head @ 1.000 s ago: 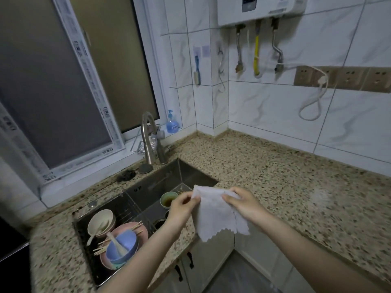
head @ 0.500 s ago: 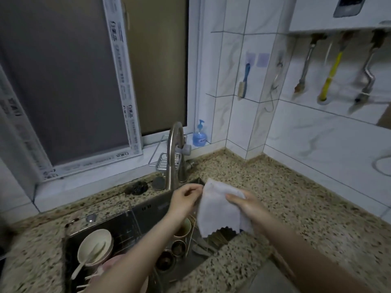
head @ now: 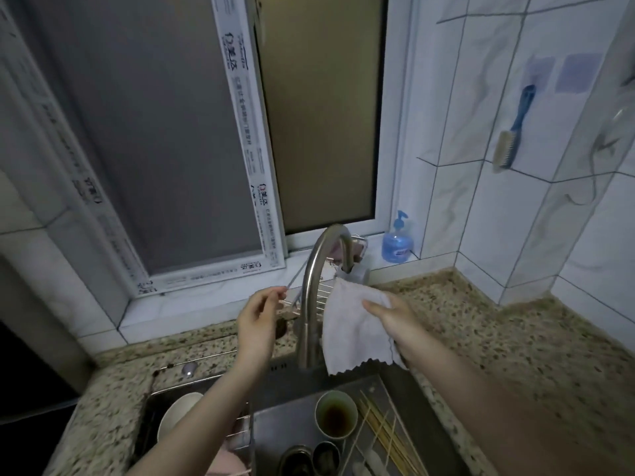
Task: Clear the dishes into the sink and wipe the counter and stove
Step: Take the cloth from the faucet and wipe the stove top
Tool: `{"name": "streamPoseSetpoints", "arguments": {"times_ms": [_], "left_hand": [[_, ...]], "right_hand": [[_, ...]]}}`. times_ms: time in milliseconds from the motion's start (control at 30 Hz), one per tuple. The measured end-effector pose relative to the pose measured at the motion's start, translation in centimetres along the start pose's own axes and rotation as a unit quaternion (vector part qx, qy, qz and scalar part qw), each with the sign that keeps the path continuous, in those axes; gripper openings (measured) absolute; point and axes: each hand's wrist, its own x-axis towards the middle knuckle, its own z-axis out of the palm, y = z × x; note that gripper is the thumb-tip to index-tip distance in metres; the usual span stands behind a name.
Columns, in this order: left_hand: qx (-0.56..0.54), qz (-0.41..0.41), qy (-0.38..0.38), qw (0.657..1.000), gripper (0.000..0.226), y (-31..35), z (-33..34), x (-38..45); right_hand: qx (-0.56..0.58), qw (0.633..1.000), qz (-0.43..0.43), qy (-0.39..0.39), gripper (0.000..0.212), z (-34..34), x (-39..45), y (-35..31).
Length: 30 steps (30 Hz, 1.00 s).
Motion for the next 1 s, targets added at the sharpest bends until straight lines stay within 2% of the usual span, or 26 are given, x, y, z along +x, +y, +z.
{"name": "streamPoseSetpoints", "arguments": {"times_ms": [233, 400, 533, 667, 800, 833, 900, 933, 1000], "left_hand": [[0.065, -0.037, -0.031, 0.997, 0.02, -0.4, 0.9, 1.7], [0.089, -0.029, -0.038, 0.995, 0.025, -0.5, 1.6, 2.7], [0.092, -0.031, -0.019, 0.995, 0.021, -0.3, 1.8, 3.3], [0.113, -0.016, -0.024, 0.993, 0.021, -0.2, 1.6, 4.1], [0.105, -0.004, -0.003, 0.994, 0.017, 0.3, 2.5, 5.2], [0.096, -0.006, 0.0, 0.995, 0.015, 0.5, 3.0, 5.5], [0.081, -0.007, 0.001, 0.997, 0.014, 1.0, 3.8, 6.0], [0.075, -0.003, -0.003, 0.997, 0.014, 1.3, 4.3, 6.3], [0.071, 0.006, -0.012, 0.997, 0.014, 1.9, 5.2, 6.9]], "right_hand": [[-0.056, 0.993, -0.013, -0.102, 0.02, 3.0, 7.5, -1.4], [-0.167, 0.977, -0.018, -0.128, 0.028, 5.6, 11.2, -2.3], [-0.233, 0.955, -0.089, -0.161, 0.035, 6.6, 13.8, -1.7], [-0.331, 0.925, -0.144, -0.12, 0.046, 6.2, 14.3, -0.6], [-0.332, 0.892, -0.263, -0.155, 0.029, 4.4, 13.4, 0.2], [-0.326, 0.886, -0.298, -0.143, 0.023, 3.6, 13.1, 0.2], [-0.307, 0.871, -0.377, -0.071, 0.023, 1.8, 12.7, 0.1], [-0.291, 0.87, -0.396, -0.031, 0.026, 0.7, 12.8, 0.0], [-0.261, 0.889, -0.376, 0.021, 0.025, -1.3, 13.3, -0.8]]}}
